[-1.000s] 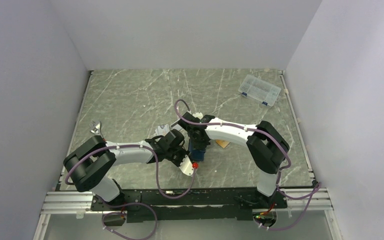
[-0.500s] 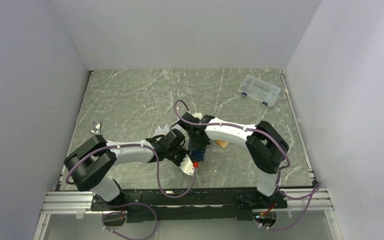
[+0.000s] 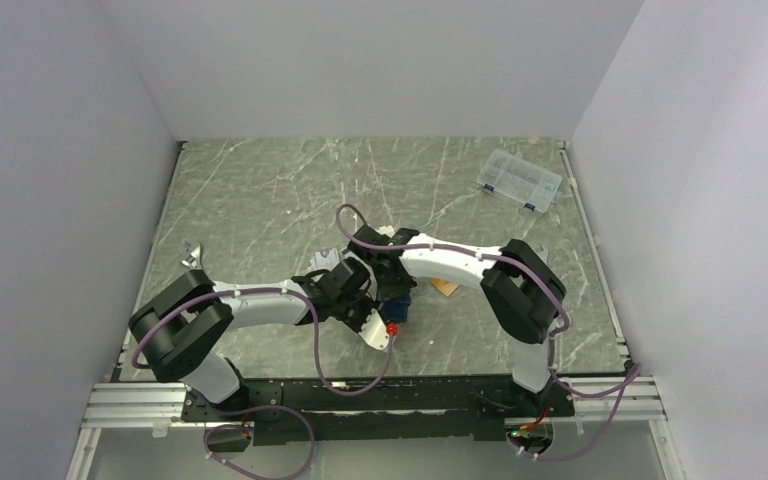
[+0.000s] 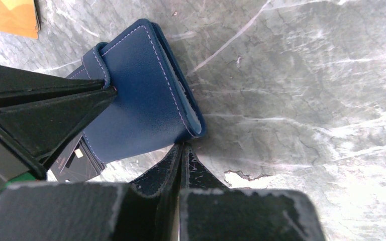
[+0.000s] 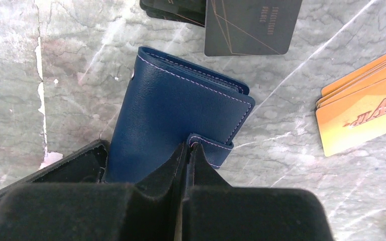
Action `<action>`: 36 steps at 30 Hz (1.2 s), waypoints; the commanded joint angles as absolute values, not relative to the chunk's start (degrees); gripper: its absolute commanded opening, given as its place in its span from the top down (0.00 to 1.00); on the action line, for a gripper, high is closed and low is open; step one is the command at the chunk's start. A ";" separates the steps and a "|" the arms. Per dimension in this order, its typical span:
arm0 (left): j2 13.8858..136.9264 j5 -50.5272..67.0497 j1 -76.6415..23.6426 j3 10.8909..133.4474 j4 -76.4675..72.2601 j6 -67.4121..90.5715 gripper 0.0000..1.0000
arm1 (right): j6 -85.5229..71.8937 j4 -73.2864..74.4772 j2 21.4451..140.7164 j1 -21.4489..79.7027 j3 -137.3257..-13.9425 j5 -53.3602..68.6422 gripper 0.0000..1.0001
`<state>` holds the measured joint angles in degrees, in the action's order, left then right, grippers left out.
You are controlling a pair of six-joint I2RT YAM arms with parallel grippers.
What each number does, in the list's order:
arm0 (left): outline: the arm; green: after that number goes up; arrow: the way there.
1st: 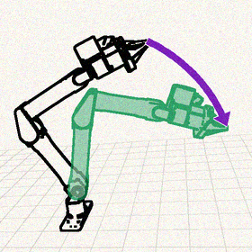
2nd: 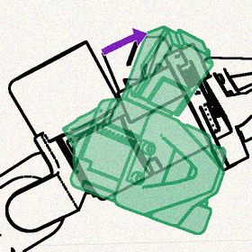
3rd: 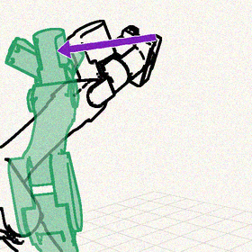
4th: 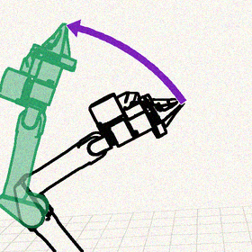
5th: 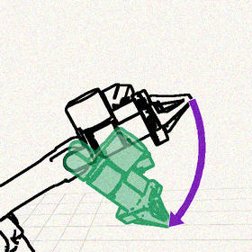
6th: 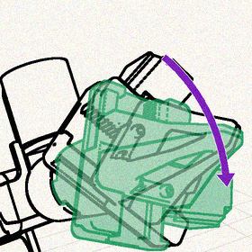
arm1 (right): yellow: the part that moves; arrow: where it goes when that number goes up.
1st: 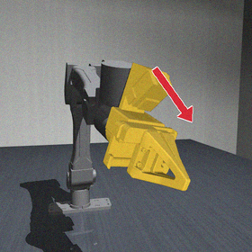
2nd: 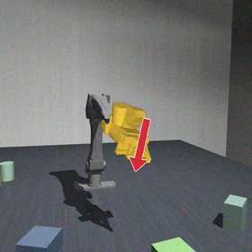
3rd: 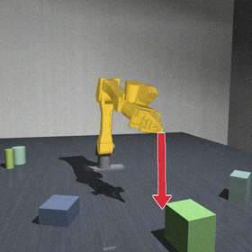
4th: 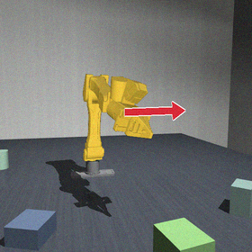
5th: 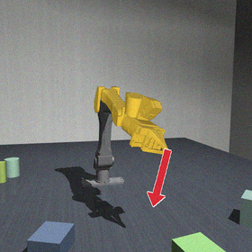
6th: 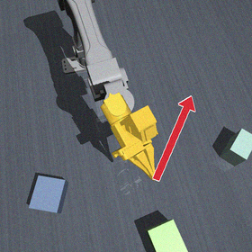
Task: Put the credit cards into the card holder
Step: Close the card holder at the center of the board.
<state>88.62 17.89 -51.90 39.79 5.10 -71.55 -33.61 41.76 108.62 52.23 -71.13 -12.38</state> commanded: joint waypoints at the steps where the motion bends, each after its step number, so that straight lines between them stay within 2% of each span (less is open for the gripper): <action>1: 88.95 19.31 -52.30 42.18 2.42 -70.93 0.95 | -34.93 36.45 127.66 57.75 -67.50 4.35 1.00; 8: 89.21 19.19 -52.30 42.19 2.14 -70.56 0.95 | -36.41 33.82 128.96 57.76 -64.26 7.23 1.00; 15: 88.36 18.59 -52.23 43.87 3.78 -68.53 0.94 | -39.39 29.93 124.40 57.44 -59.33 4.44 1.00; 16: 88.00 18.55 -52.20 44.56 4.80 -67.78 0.91 | -39.73 29.62 122.84 57.15 -59.21 2.93 0.92; 19: 86.67 18.65 -51.59 47.78 9.31 -64.40 0.82 | -40.17 28.01 117.35 55.12 -59.38 0.35 0.63; 21: 85.09 19.58 -50.72 49.80 12.83 -61.27 0.75 | -39.94 28.30 115.46 54.13 -60.58 -1.44 0.52; 23: 82.92 21.26 -49.17 51.29 16.64 -58.51 0.67 | -39.97 28.03 113.93 53.67 -61.44 -2.26 0.47; 24: 81.63 22.21 -48.35 52.04 18.54 -57.20 0.55 | -40.03 27.75 113.45 53.55 -61.52 -2.50 0.44; 25: 80.31 23.02 -47.40 52.76 20.75 -55.96 0.49 | -39.92 27.68 113.19 53.53 -61.70 -2.73 0.42; 26: 78.61 24.36 -46.03 53.48 23.85 -54.73 0.35 | -39.95 27.83 113.03 53.51 -61.85 -2.90 0.41; 29: 75.19 28.17 -41.58 56.13 30.89 -50.70 0.28 | -40.15 27.77 111.07 53.44 -61.41 -3.50 0.37; 30: 74.15 29.49 -39.44 57.15 33.20 -49.66 0.07 | -40.18 28.00 109.84 53.16 -61.50 -3.73 0.34; 31: 73.28 30.98 -37.33 58.13 35.60 -49.06 0.01 | -39.98 28.59 108.41 52.81 -61.98 -4.08 0.32; 36: 69.20 35.00 -25.31 63.62 43.60 -44.12 0.01 | -37.41 34.78 100.66 50.02 -68.57 -6.00 0.25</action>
